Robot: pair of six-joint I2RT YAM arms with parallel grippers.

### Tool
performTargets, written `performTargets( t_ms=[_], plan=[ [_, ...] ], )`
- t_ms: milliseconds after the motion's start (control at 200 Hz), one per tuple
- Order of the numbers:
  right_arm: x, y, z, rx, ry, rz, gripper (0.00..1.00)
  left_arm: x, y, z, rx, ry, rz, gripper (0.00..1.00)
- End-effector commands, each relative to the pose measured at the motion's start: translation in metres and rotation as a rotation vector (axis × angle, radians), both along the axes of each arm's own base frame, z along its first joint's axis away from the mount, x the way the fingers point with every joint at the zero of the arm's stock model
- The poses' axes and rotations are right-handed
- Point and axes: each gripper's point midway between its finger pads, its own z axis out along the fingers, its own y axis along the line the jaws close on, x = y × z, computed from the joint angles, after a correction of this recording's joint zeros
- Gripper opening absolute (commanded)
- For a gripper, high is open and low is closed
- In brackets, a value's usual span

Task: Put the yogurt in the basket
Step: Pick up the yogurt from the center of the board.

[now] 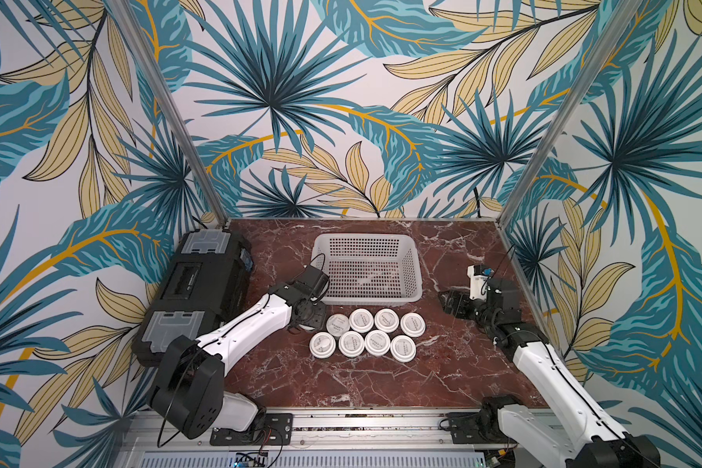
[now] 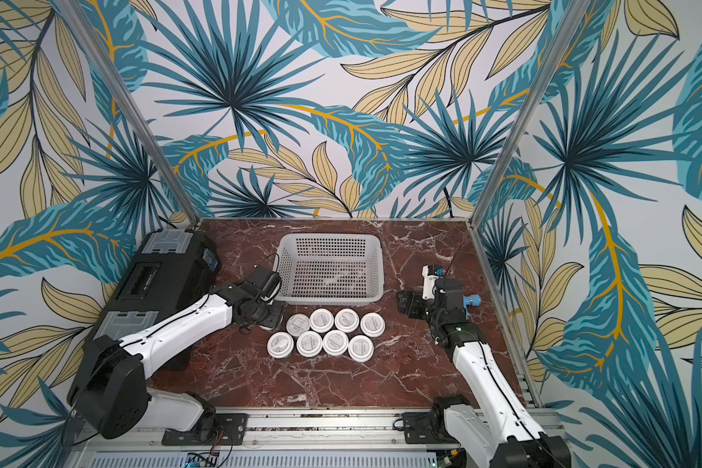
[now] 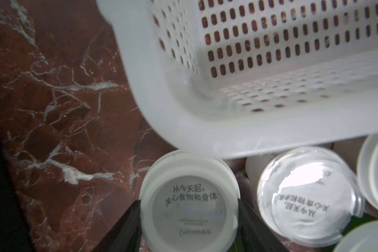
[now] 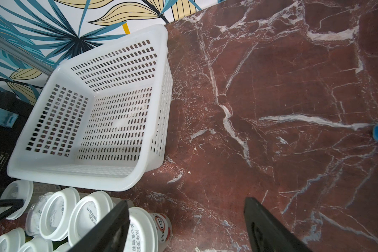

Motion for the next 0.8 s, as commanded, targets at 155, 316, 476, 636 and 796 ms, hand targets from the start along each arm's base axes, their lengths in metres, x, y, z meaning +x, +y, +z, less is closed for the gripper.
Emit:
performTargets(
  t_ms=[155, 316, 476, 636, 796],
  plan=[
    [-0.002, 0.002, -0.005, -0.01, 0.001, 0.015, 0.86, -0.005, 0.019, 0.058, 0.0, -0.076, 0.014, 0.62],
    [-0.001, 0.002, -0.005, -0.01, 0.002, 0.015, 0.86, -0.01, 0.016, 0.085, -0.047, -0.11, 0.0, 0.61],
    [-0.001, 0.002, -0.006, -0.01, 0.006, 0.014, 0.86, -0.008, 0.014, 0.108, -0.044, -0.125, -0.026, 0.61],
    [0.0, 0.002, -0.008, -0.012, 0.015, 0.017, 0.87, 0.005, 0.005, 0.134, -0.074, -0.179, -0.054, 0.6],
    [0.0, 0.002, -0.009, -0.011, 0.017, 0.017, 0.87, 0.031, -0.007, 0.16, -0.082, -0.233, -0.083, 0.6]
  ],
)
